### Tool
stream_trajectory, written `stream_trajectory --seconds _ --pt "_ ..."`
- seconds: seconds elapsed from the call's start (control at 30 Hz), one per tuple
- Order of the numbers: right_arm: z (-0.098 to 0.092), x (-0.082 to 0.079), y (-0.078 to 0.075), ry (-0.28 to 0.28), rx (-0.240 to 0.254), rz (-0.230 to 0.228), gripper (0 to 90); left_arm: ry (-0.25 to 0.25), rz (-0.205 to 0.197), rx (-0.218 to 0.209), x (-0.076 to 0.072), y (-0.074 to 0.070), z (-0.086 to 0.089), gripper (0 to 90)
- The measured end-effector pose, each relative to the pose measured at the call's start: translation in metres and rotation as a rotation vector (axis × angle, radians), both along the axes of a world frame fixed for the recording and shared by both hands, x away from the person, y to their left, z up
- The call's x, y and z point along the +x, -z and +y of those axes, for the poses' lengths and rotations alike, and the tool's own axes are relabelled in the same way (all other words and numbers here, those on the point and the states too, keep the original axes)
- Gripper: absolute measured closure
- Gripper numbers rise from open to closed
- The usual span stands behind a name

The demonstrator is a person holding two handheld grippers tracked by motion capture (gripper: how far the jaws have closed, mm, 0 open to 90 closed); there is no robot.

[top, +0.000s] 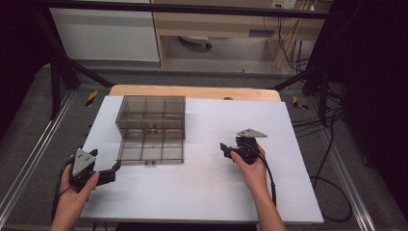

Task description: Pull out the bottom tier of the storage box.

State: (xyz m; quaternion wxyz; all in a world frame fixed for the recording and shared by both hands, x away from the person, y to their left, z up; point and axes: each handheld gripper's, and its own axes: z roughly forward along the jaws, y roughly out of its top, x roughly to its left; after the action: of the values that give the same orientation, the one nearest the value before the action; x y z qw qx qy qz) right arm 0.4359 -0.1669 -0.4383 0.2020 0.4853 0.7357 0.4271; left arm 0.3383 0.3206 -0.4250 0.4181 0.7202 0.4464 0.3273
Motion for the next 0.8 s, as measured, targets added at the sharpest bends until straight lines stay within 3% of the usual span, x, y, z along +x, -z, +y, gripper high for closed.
stream_trajectory --seconds 0.13,0.33,0.53,0.8 --pt "-0.003 0.001 0.000 0.015 -0.008 0.010 35.8 0.000 0.000 0.000 0.000 0.000 0.000 7.4" --pt "-0.003 0.003 0.006 0.017 -0.066 0.057 42.9 -0.001 0.000 0.001 0.000 0.000 0.000 7.4" --pt "0.001 0.003 0.010 -0.008 -0.110 0.081 46.5 -0.003 -0.001 -0.001 0.000 0.000 0.000 7.4" --pt "0.003 0.003 0.014 -0.014 -0.126 0.101 49.3 -0.002 0.000 0.000 0.000 0.000 0.000 7.4"
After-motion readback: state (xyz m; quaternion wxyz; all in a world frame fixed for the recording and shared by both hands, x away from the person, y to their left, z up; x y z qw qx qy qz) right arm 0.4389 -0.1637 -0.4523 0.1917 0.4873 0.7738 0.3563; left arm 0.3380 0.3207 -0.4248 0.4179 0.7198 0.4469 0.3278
